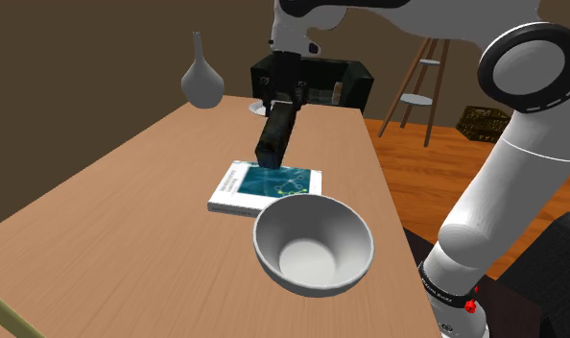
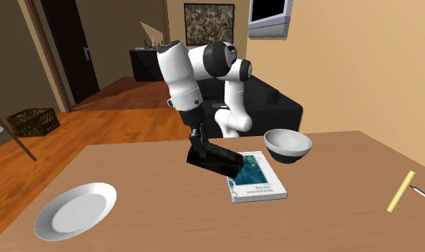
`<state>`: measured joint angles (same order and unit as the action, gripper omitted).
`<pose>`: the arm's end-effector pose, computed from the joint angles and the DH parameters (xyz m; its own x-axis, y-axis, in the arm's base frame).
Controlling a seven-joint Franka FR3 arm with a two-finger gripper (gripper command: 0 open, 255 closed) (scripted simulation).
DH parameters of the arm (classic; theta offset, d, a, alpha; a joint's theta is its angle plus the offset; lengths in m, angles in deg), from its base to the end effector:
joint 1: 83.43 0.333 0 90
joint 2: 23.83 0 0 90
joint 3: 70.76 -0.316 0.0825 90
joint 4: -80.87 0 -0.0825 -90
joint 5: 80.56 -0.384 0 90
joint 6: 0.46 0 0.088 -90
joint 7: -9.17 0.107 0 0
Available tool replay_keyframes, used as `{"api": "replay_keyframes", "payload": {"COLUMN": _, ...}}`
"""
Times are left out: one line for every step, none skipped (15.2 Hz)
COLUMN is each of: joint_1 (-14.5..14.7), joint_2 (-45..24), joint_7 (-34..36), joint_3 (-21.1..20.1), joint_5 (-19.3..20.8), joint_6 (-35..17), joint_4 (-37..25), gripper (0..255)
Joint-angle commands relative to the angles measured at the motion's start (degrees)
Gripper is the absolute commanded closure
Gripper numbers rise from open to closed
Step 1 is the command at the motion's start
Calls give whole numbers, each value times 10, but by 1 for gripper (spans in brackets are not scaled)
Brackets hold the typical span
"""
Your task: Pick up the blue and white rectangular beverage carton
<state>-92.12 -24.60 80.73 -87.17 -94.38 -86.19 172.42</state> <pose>0.5404 0.0995 0.6020 0.4253 -0.8653 -0.2653 -0.8934 -0.4482 0.0296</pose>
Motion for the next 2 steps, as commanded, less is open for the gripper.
{"api": "replay_keyframes", "payload": {"joint_1": 0, "joint_2": 0, "joint_7": 2, "joint_3": 0, "joint_5": 0, "joint_6": 10, "joint_4": -11, "gripper": 255}}
{"api": "replay_keyframes", "payload": {"joint_1": 0, "joint_2": 0, "joint_7": 2, "joint_3": 0, "joint_5": 0, "joint_6": 10, "joint_4": -11, "gripper": 255}}
